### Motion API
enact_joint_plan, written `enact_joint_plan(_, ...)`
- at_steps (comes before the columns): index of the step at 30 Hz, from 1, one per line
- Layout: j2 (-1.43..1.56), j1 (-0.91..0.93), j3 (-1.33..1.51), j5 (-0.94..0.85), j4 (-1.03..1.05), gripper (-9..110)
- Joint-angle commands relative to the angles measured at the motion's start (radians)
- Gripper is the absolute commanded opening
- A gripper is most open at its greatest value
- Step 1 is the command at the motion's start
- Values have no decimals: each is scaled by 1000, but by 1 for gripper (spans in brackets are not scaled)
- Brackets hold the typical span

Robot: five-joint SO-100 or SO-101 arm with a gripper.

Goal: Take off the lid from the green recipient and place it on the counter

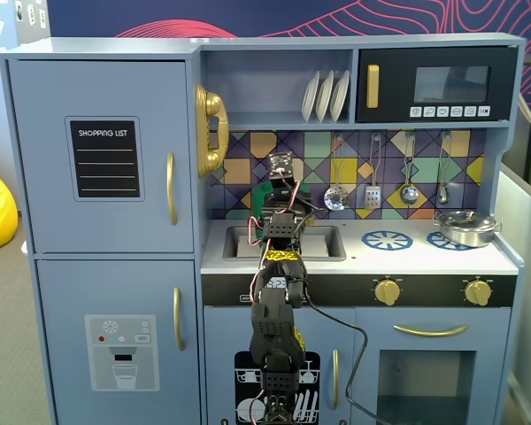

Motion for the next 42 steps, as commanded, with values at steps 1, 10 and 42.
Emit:
enact_joint_plan(1, 0, -20, -72, -61, -9, 1)
enact_joint_plan(10, 3, -40, -101, -52, -58, 0)
enact_joint_plan(42, 69, 469, -103, -6, -6, 0)
